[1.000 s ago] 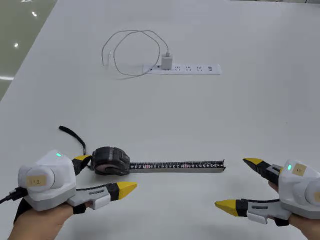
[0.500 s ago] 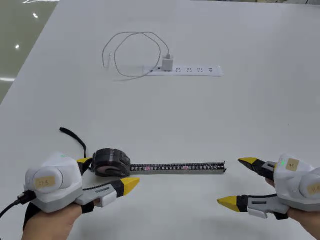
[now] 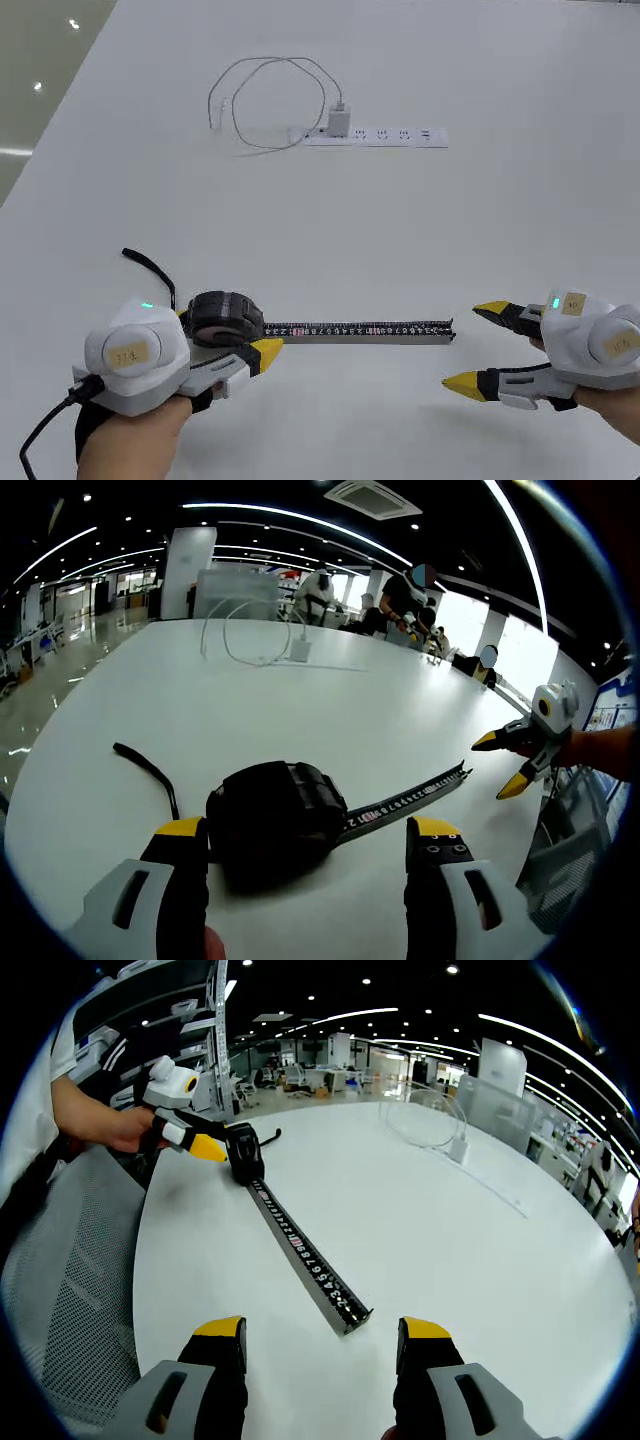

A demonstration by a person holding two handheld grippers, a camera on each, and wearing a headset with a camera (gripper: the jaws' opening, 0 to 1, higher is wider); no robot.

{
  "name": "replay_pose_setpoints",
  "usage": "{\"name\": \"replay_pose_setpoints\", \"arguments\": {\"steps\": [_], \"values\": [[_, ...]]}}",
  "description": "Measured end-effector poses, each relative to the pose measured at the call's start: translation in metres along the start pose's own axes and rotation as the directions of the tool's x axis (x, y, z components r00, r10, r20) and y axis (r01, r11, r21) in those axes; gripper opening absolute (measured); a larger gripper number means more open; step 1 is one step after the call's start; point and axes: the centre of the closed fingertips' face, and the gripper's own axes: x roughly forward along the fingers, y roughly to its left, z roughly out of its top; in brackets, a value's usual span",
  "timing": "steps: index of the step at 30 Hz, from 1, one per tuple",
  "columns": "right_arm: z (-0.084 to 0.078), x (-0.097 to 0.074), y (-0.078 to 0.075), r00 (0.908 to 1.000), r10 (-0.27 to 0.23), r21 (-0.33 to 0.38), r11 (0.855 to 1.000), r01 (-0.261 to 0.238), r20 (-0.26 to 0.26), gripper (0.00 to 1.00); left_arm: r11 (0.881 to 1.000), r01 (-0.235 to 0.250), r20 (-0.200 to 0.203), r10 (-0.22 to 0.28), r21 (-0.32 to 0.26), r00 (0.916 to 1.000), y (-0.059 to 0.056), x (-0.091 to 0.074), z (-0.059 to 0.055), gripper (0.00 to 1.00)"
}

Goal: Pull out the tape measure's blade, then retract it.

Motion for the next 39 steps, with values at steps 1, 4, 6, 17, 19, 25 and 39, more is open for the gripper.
{"name": "replay_pose_setpoints", "arguments": {"steps": [1,4,6,17,19,25,39], "values": [[0.000,0.001,-0.001,1.0000,0.004,-0.009,1.000,-0.004,-0.004,0.55,1.000,-0.008,0.004,0.008,-0.013,1.0000,0.001,0.001,0.001,0.78],[0.001,0.004,-0.004,0.9998,0.013,-0.020,1.000,-0.013,-0.014,0.55,0.999,-0.028,0.001,0.028,-0.017,0.9996,0.001,0.003,0.000,0.77],[0.000,0.006,-0.005,0.9995,0.021,-0.027,0.999,-0.022,-0.025,0.54,0.999,-0.044,-0.001,0.044,-0.028,0.9990,0.003,0.003,0.001,0.77],[-0.007,0.012,-0.009,0.9934,0.065,-0.102,0.992,-0.074,-0.095,0.49,0.993,-0.103,-0.004,0.103,-0.066,0.9947,0.007,0.007,0.001,0.74],[-0.007,0.014,-0.010,0.9918,0.074,-0.112,0.990,-0.086,-0.104,0.47,0.991,-0.114,-0.005,0.114,-0.076,0.9935,0.009,0.008,0.001,0.73],[-0.005,0.019,-0.013,0.9868,0.099,-0.143,0.983,-0.117,-0.128,0.44,0.986,-0.143,-0.014,0.142,-0.087,0.9898,0.012,0.010,0.000,0.70],[-0.005,0.027,-0.022,0.9751,0.126,-0.191,0.968,-0.161,-0.182,0.38,0.975,-0.194,-0.020,0.193,-0.110,0.9810,0.020,0.012,0.000,0.63]]}}
